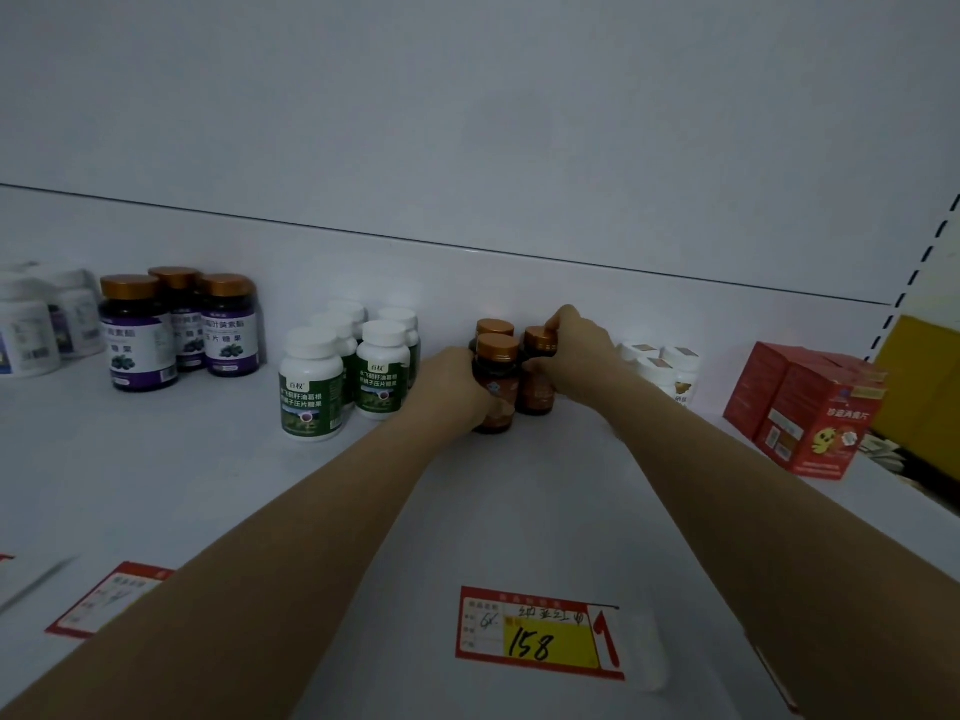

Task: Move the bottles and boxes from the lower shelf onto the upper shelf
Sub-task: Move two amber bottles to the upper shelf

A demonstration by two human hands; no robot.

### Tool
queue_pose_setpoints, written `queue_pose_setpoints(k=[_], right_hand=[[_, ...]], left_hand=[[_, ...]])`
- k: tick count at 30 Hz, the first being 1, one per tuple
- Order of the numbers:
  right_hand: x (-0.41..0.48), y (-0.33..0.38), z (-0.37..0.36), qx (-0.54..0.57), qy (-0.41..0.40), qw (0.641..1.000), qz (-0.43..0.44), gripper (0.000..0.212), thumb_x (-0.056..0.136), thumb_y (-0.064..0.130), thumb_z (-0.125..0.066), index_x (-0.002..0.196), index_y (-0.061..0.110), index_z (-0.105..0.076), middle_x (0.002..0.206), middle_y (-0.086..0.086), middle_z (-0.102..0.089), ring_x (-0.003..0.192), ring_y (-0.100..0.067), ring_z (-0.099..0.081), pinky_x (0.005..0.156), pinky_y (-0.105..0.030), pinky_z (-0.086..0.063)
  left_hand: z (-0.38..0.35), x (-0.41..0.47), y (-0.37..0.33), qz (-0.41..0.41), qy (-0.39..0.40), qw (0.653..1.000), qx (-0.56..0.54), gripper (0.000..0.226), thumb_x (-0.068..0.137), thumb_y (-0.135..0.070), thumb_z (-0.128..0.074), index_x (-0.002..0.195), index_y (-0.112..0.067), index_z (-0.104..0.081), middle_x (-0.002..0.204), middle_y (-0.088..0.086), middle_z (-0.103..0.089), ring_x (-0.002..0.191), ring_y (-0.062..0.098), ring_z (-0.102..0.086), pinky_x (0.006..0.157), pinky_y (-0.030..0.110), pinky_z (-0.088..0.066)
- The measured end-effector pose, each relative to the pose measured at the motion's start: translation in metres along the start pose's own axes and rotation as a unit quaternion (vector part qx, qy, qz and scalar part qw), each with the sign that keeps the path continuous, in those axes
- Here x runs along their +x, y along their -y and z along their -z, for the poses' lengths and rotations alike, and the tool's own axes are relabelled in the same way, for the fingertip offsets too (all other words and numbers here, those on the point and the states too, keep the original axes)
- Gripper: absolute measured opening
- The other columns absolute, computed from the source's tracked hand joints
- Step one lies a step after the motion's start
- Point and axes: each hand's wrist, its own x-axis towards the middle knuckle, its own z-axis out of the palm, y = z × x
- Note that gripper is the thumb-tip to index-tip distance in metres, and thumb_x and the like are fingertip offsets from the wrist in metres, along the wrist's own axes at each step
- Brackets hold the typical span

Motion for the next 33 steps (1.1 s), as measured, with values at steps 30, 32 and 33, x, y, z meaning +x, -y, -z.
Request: queue_pose_setpoints(k=[30,32,33], right_hand=[[-0.074,0.012,0.036,-0.165,0.053,0.985,-0.023,0.044,0.092,0.016,-0.051,0.133,0.003,-0.042,0.130,-0.015,-0.053,0.116,-0.027,-0.053,0.088,-0.029,-0.045],[-0.090,0.015,0.043,-0.183,0.071,0.980,-0.017,0.046,0.091,0.015,-0.053,0.134,0.004,-0.043,0.131,-0.015,-0.054,0.116,-0.027,-0.054,0.091,-0.031,-0.046],[-0.098,0.015,0.046,-0.189,0.080,0.979,-0.017,0.046,0.091,0.015,-0.053,0.134,0.004,-0.043,0.131,-0.014,-0.054,0.116,-0.027,-0.054,0.092,-0.032,-0.047]], left_hand=[[0.028,-0.056,-0.016,0.000,0.054,0.982,0.179,0.050,0.085,-0.025,-0.066,0.126,-0.002,-0.050,0.127,0.014,-0.056,0.114,0.026,-0.056,0.085,0.027,-0.045],[0.032,-0.065,-0.017,-0.005,0.059,0.979,0.194,0.056,0.083,-0.028,-0.068,0.129,-0.003,-0.047,0.129,0.013,-0.055,0.114,0.025,-0.056,0.083,0.027,-0.045],[0.033,-0.070,-0.018,-0.010,0.058,0.978,0.198,0.058,0.083,-0.029,-0.068,0.131,-0.004,-0.046,0.130,0.013,-0.055,0.115,0.025,-0.055,0.084,0.027,-0.045]])
